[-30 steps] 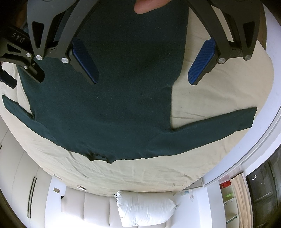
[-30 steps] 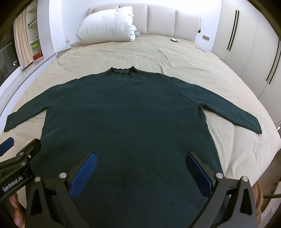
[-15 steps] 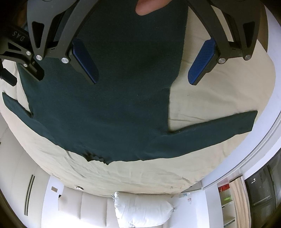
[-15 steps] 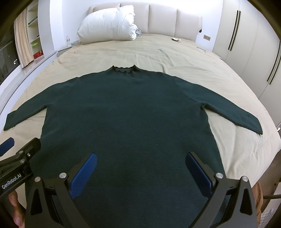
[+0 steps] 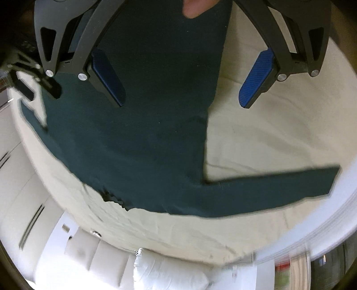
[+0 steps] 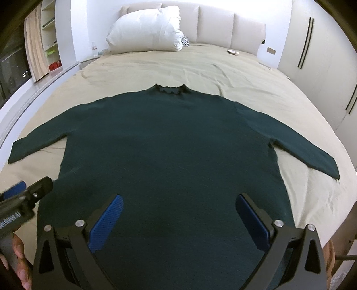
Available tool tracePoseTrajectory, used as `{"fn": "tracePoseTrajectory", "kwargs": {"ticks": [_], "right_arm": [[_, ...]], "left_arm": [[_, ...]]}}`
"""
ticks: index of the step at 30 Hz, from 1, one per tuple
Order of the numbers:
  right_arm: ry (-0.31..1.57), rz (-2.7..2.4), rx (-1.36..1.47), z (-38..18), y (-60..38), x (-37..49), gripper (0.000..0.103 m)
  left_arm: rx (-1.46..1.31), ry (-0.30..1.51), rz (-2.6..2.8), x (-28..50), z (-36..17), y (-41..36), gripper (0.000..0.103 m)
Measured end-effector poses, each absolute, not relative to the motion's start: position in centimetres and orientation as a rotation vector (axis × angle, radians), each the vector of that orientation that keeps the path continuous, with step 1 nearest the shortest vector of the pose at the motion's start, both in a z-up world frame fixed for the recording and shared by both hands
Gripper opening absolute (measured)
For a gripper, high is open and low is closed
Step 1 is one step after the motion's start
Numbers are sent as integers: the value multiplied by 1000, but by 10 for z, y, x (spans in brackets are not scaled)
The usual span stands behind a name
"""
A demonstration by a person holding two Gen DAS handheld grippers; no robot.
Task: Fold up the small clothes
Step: 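Grasp the sweater sleeve cuff with the left tool and lift it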
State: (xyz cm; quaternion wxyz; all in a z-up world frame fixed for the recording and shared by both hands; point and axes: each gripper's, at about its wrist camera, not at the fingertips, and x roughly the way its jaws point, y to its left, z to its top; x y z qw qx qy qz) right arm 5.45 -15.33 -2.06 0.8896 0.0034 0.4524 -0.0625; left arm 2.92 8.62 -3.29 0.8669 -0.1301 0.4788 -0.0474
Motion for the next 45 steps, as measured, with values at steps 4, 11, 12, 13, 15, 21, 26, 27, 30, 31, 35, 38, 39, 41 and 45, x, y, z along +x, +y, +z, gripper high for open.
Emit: {"fn": "tracePoseTrajectory", "kwargs": {"ticks": [4,11,12,13,15,21,26,27,30,31,35,38,39,41,45], "right_arm": [[931,-104,3,-18,-143,64,103],[919,-57,-1,-15,-126,82,103],[921,-54,-1,-15,-125,84,103],[924,-52,-4,-16,-123,86,103],[932,-51,-10,-18,-121,90,103],[964,-58,-11,-31,-121,99,103],[987,-55,-3,-40,-119,105,103],[991,-53,-8,-42,-118,106,103],[1002,-52,-14,-47,-115,108,103],[1006,-51,-12,-49,-116,109,103],[1006,-48,3,-51,-119,109,103],[991,-45,28,-48,-125,109,103],[987,-44,35,-48,-128,109,103],[977,-35,59,-47,-134,109,103],[959,-23,139,-47,-154,109,102]], "left_arm": [[-430,1015,-132,39,-38,130,103],[-777,828,-131,37,-37,226,103],[-817,851,-99,40,-41,242,103],[-844,899,-66,44,-45,256,103],[-955,914,-37,50,-55,296,103],[-1278,656,144,46,-73,416,103],[-1460,576,189,62,-100,461,103],[-1490,569,199,69,-106,465,103],[-1513,559,229,82,-120,471,103],[-1519,550,242,86,-124,474,103],[-1511,507,259,107,-128,477,98],[-1460,521,219,133,-128,480,55],[-1442,538,215,141,-128,480,37],[-1387,562,219,154,-124,474,27],[-1156,589,147,190,-79,431,12]]}}
